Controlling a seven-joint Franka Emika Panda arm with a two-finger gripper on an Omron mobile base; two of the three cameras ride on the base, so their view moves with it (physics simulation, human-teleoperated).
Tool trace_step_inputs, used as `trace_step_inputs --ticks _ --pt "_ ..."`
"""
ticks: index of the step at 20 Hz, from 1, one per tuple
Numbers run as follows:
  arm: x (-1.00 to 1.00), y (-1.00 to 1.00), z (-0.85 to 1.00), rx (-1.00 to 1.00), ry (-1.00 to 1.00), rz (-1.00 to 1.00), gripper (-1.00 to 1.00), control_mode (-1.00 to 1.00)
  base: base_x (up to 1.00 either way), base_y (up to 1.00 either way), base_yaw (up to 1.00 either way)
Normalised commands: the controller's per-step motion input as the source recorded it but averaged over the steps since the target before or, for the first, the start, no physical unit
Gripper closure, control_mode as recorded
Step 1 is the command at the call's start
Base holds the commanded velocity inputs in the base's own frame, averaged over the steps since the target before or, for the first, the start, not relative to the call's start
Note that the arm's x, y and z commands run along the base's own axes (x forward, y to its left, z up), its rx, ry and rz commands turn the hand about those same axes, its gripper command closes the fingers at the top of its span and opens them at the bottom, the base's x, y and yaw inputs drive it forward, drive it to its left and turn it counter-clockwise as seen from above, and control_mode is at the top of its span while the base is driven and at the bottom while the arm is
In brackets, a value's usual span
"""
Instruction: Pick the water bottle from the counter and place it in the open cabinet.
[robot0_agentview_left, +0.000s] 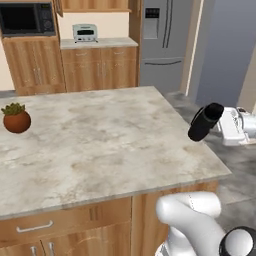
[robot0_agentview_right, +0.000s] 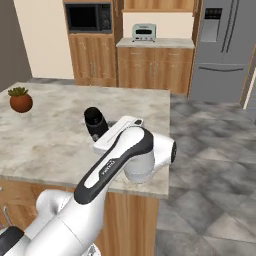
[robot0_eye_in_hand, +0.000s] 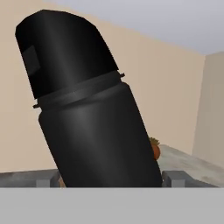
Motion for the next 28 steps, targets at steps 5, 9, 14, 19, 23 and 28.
trace_step_inputs --ticks 5,9,14,19,23,28 --pt "0.00 0.00 0.00 0.00 0.00 0.00 1.00 1.00 -0.07 -0.76 -0.15" --pt "0.00 0.00 0.00 0.00 0.00 0.00 1.00 1.00 0.06 -0.97 -0.03" --pt "0.00 0.00 0.00 0.00 0.00 0.00 1.00 1.00 0.21 -0.75 0.00" --pt "0.00 0.00 0.00 0.00 0.00 0.00 1.00 1.00 0.40 -0.60 0.02" --pt "0.00 0.00 0.00 0.00 0.00 0.00 1.00 1.00 0.66 -0.46 0.13" --pt "0.00 0.00 0.00 0.00 0.00 0.00 1.00 1.00 0.76 -0.59 0.21"
